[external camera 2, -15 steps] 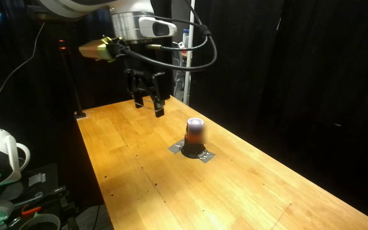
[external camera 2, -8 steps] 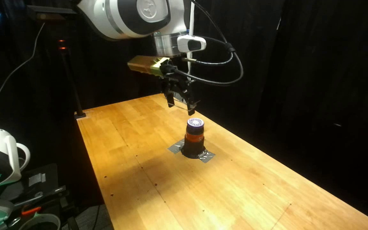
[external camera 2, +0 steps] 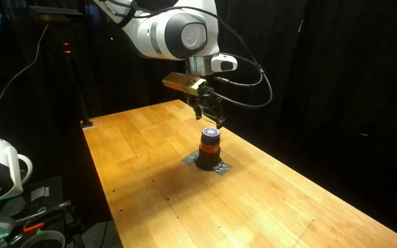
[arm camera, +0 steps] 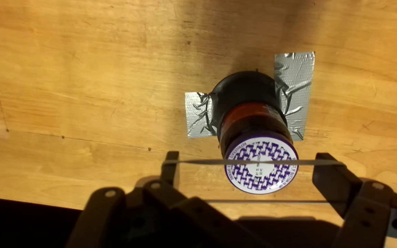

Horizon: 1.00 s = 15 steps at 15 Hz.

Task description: Put the rubber band on the cup

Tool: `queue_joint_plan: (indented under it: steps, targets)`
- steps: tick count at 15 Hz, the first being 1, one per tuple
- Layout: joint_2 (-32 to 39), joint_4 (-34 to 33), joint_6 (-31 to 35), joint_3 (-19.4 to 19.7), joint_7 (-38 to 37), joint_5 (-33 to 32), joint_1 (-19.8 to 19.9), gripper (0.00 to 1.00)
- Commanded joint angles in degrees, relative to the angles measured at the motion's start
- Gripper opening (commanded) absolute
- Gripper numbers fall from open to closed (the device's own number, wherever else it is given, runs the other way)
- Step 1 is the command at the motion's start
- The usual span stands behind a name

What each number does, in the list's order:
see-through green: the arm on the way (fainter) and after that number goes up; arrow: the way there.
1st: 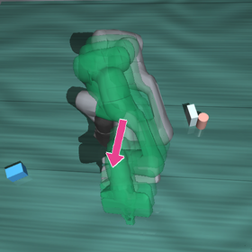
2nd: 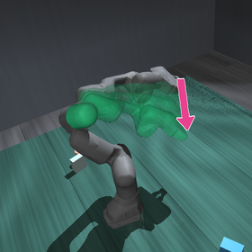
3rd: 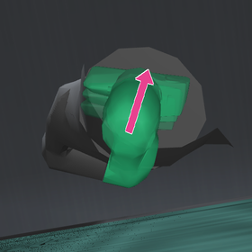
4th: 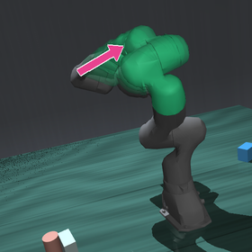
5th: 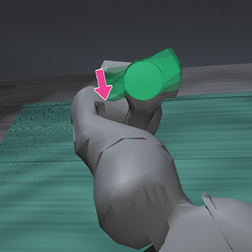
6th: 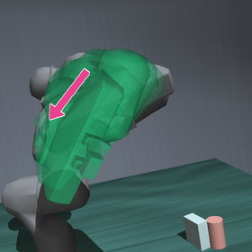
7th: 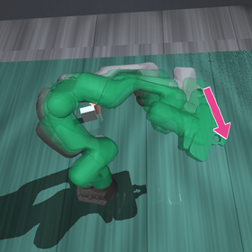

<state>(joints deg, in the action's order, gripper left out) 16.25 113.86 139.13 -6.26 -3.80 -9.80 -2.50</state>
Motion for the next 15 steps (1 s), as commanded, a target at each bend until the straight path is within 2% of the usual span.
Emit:
queue_joint_plan:
  steps: [1, 9, 15]
  targets:
    - [5.3, -7.0, -0.3, 0.9, 0.3, 1.6, -2.0, 1.00]
    - [12.7, -13.8, 2.6, 4.4, -2.1, -1.7, -5.0, 1.00]
    - [16.8, -16.9, 2.0, 5.2, -1.2, 0.1, -4.9, 1.00]
